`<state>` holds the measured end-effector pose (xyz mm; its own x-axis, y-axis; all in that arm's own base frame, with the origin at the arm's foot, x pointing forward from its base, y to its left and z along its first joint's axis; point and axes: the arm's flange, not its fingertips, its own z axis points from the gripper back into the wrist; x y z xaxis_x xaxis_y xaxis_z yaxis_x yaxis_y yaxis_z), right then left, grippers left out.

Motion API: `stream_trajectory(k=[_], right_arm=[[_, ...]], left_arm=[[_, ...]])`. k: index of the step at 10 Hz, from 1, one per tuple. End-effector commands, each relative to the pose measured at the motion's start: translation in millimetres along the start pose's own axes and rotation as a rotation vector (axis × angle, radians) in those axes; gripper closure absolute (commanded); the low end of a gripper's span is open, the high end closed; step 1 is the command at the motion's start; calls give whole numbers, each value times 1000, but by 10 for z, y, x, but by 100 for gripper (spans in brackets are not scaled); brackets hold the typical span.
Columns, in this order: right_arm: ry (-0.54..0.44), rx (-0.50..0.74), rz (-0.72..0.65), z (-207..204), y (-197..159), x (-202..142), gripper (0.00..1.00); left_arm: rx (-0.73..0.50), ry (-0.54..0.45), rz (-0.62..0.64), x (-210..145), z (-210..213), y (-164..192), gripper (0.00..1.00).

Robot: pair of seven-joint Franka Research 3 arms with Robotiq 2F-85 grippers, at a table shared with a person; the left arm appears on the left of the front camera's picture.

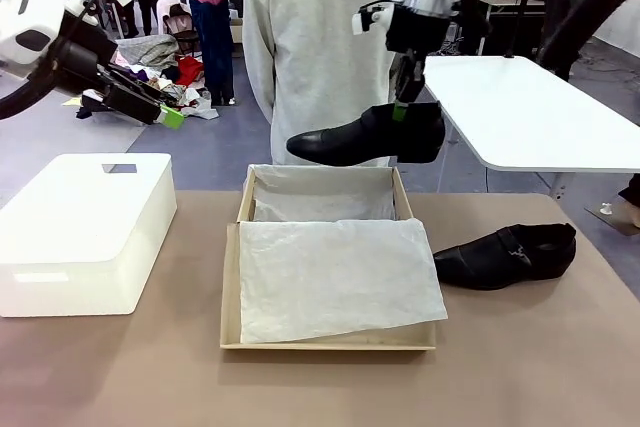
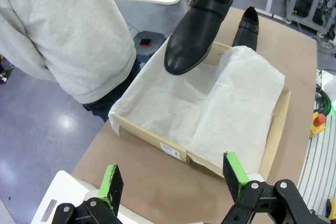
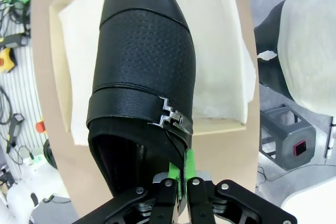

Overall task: Pack the shoes into the box.
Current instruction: Place one shoe of the Shoes into the Shoes Box.

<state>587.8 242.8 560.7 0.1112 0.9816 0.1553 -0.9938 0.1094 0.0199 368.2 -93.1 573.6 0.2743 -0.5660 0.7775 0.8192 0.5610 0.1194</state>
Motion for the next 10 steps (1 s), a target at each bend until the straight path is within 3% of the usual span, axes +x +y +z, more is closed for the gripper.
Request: stream_trajectory(k=[1, 6, 10], right_arm=[[43, -39, -55, -114, -132, 185, 100], [46, -25, -71, -705, -230, 354, 100], [38, 15, -9, -1006, -276, 403, 100]], left_arm=[[-12, -11, -7, -12, -4, 13, 0], [-12, -11, -7, -12, -4, 13, 0], [-12, -11, -7, -12, -4, 13, 0]])
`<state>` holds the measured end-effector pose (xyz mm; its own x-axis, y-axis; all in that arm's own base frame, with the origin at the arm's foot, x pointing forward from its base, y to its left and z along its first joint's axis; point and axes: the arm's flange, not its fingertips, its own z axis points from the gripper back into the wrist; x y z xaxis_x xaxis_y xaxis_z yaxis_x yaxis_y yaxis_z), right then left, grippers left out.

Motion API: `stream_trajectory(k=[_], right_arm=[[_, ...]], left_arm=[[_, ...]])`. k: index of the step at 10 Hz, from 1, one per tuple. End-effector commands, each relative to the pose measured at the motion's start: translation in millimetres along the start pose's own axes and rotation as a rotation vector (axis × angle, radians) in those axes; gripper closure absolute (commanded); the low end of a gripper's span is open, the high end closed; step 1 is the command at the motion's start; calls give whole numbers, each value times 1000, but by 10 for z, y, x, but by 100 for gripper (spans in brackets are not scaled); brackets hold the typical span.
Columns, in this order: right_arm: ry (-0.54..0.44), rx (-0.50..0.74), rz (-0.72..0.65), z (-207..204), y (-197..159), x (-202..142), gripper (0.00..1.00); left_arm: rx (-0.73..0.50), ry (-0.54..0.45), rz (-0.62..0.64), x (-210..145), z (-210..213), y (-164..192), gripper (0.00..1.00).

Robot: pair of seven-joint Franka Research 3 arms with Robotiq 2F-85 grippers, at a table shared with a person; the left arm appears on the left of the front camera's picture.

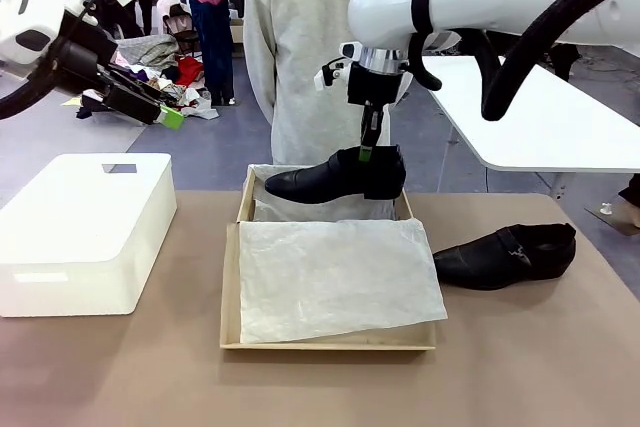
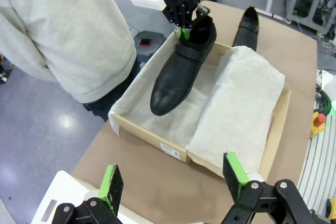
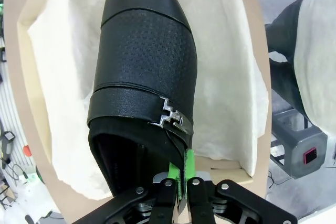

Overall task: Pack the shoes into the box.
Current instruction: Place one shoe of the Shoes into the Shoes Box.

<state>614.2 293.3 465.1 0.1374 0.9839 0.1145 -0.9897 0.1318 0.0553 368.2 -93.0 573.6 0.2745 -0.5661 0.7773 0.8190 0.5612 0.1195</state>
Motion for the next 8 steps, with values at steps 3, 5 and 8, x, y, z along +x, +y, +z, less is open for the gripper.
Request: stream_trajectory(k=[3, 5, 8], right_arm=[[-6, -2, 68, -203, -50, 91, 100], [-11, 0, 84, -345, -68, 99, 100], [-1, 12, 89, -538, -95, 96, 100]], left_arm=[[-12, -11, -7, -12, -5, 13, 0], [-12, -11, -7, -12, -5, 13, 0], [-12, -11, -7, -12, -5, 13, 0]])
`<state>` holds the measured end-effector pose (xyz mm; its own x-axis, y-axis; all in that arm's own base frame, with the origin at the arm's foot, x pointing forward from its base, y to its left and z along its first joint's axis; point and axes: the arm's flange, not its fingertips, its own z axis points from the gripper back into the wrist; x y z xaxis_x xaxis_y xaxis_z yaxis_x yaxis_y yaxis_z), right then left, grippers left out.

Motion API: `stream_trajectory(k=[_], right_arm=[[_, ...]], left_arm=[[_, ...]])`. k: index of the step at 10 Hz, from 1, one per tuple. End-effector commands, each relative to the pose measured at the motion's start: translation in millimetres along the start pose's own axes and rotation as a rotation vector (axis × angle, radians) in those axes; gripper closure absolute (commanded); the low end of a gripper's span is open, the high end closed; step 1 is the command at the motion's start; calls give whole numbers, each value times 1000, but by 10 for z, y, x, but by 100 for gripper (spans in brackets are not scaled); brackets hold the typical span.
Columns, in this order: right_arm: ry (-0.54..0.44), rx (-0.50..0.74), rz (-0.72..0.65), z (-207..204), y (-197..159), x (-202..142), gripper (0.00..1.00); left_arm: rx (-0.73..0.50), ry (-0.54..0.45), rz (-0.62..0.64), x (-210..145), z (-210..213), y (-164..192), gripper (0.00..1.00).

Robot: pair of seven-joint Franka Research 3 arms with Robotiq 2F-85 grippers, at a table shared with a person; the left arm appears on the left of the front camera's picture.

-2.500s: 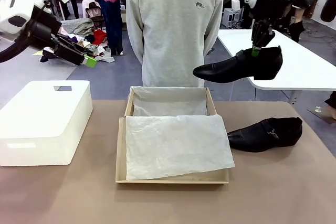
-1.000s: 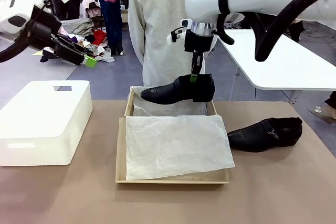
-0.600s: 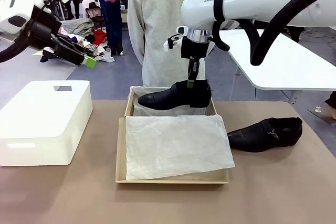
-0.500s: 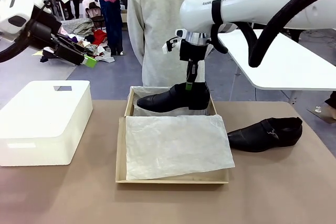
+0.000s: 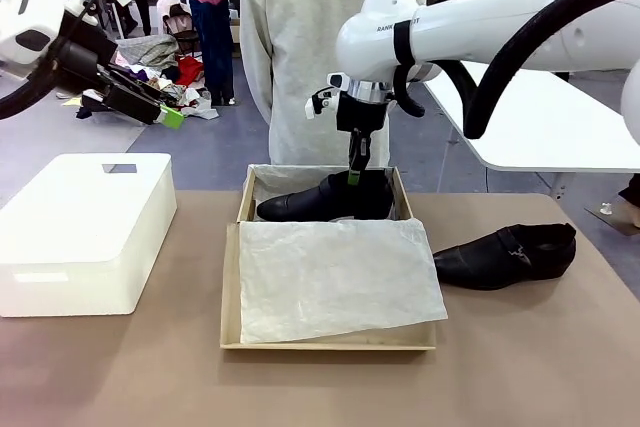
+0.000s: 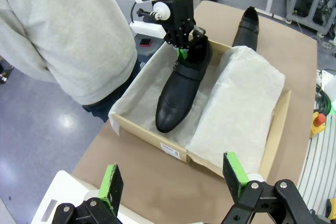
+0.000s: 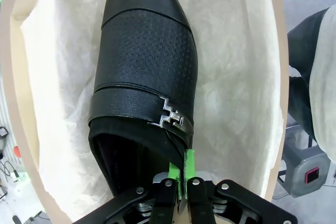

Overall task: Pack the shoes into the box.
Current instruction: Place one shoe of the Shoes into the Shoes Box.

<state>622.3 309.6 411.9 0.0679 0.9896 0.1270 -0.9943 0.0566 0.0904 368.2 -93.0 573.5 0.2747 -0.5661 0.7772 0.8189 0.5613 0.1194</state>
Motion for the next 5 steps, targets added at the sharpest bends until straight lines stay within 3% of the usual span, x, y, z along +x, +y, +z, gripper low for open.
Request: stream_trajectory(k=[1, 5], right_arm=[[17, -36, 10, -47, -36, -27, 100], [28, -30, -23, -240, -134, -57, 100]], left_arm=[[-12, -11, -7, -11, -5, 12, 0], [-12, -11, -7, -11, -5, 12, 0]])
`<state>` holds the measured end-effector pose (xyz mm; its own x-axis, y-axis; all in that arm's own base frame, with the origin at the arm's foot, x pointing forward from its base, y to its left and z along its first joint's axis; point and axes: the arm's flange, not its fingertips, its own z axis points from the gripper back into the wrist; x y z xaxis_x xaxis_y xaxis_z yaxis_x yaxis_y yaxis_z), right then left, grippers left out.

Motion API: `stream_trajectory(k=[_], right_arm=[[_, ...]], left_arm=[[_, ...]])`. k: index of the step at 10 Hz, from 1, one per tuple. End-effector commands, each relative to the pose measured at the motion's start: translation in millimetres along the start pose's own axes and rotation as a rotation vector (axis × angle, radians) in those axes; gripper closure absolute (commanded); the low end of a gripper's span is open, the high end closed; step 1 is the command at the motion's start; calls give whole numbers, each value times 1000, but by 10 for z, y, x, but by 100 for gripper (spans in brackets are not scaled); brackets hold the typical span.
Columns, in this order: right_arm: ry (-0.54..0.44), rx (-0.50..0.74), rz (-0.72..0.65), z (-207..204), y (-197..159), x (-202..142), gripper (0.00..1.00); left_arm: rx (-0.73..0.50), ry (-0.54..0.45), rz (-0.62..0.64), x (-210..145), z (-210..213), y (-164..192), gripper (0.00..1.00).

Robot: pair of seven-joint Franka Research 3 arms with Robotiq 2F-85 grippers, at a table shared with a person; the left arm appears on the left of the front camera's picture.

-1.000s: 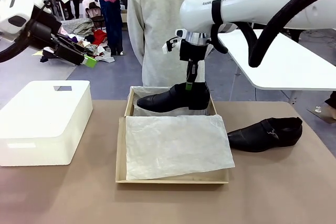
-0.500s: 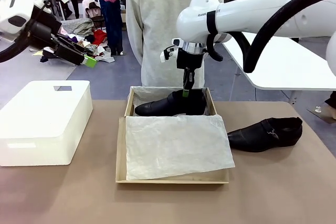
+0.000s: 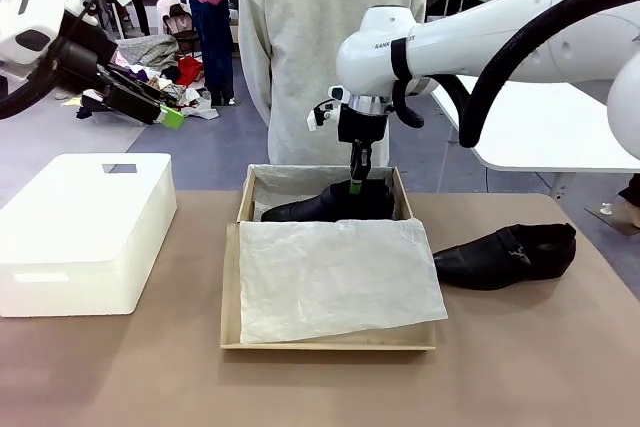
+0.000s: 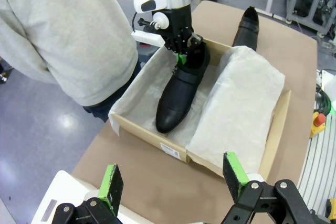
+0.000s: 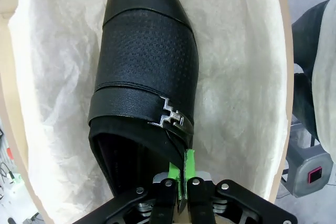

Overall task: Pack the shoes into the box.
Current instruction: Place one shoe of the Shoes into the Shoes Box.

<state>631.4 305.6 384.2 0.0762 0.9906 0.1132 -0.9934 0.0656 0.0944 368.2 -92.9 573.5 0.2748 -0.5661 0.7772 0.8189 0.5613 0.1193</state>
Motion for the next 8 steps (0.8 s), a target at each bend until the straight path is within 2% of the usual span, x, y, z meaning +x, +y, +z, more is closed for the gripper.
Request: stream_trajectory(k=[1, 3, 6, 8], right_arm=[[21, -24, -5, 1, -18, 24, 100], [26, 23, 6, -43, -18, 44, 98], [8, 47, -3, 3, -21, 20, 40], [-17, 33, -5, 220, 6, -17, 1]], left_arm=[[-12, -11, -7, -11, -5, 12, 0], [-12, -11, -7, -11, -5, 12, 0], [-12, -11, -7, -11, -5, 12, 0], [-12, -11, -7, -11, -5, 12, 0]])
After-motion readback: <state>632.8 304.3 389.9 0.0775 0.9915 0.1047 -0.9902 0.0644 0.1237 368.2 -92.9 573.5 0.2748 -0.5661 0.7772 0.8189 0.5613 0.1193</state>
